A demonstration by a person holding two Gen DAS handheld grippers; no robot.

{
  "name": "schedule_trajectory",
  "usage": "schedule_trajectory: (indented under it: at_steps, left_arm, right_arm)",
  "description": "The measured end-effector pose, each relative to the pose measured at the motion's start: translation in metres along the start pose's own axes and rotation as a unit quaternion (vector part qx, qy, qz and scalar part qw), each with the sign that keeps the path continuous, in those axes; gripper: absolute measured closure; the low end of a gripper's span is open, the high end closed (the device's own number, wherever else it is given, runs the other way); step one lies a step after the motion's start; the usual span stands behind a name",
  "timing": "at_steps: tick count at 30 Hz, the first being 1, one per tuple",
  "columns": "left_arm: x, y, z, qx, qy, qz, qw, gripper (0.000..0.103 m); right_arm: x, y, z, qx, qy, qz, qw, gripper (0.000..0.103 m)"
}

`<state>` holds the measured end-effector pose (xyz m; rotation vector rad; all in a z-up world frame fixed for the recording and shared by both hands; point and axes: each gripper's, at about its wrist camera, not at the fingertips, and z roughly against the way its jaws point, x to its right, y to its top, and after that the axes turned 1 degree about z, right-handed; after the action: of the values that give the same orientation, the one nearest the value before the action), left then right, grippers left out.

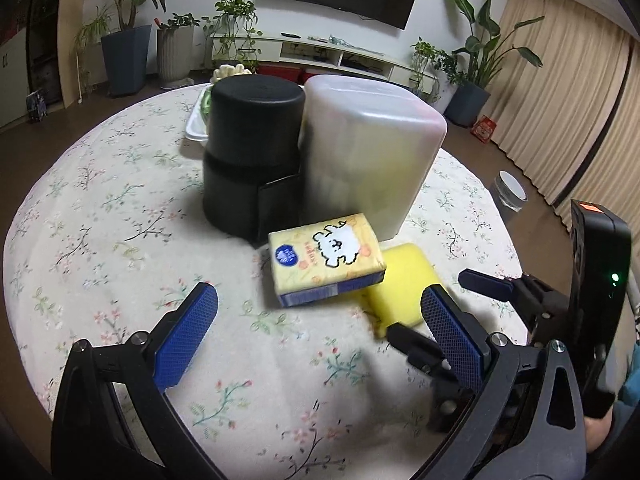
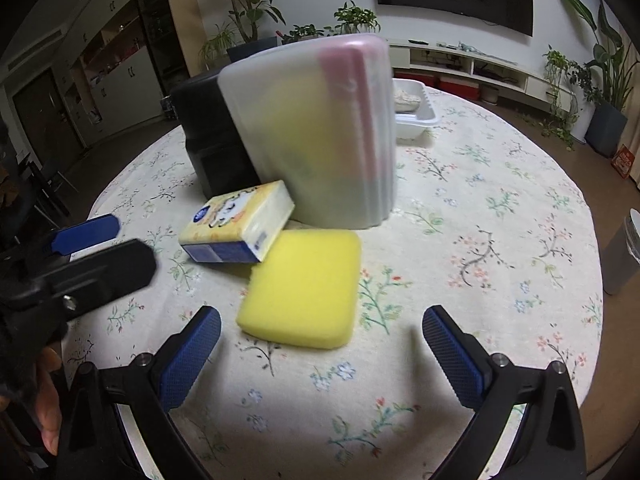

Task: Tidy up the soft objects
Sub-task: 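Move both tools away from the tray toward the black canister and plastic box, then grasp the yellow tissue pack with left tool while right tool grasps yellow square sponge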

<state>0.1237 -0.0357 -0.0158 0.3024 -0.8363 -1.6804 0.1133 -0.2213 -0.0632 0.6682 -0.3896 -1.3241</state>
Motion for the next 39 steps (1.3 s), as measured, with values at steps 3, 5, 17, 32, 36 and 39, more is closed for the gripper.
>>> schedule_trajectory:
  at_steps: [3, 5, 17, 32, 36, 39]
  left_arm:
    - [0.002, 0.003, -0.008, -0.005, 0.002, 0.000, 1.0000, 0.000]
    - [0.002, 0.006, -0.013, -0.010, 0.004, 0.001, 0.9999, 0.000]
    - [0.005, 0.013, -0.046, -0.039, 0.025, 0.019, 0.9987, 0.000]
    - [-0.003, 0.014, -0.067, -0.050, 0.046, 0.043, 0.9967, 0.001]
    - [-0.004, 0.012, -0.067, -0.052, 0.052, 0.035, 0.9967, 0.001]
    - [-0.005, 0.011, -0.071, -0.061, 0.062, 0.028, 0.9959, 0.000]
  right_arm:
    - [-0.004, 0.003, -0.003, 0.003, 0.004, -0.002, 1.000, 0.000]
    - [-0.005, 0.005, -0.006, 0.002, 0.004, -0.002, 1.000, 0.000]
    - [0.001, 0.010, -0.022, -0.010, -0.005, -0.028, 1.000, 0.003]
    - [-0.007, 0.011, -0.028, -0.007, -0.009, -0.021, 1.000, 0.006]
    - [-0.010, 0.011, -0.029, -0.008, -0.025, -0.015, 1.000, 0.011]
    - [-0.009, 0.010, -0.028, -0.007, -0.033, -0.017, 0.999, 0.016]
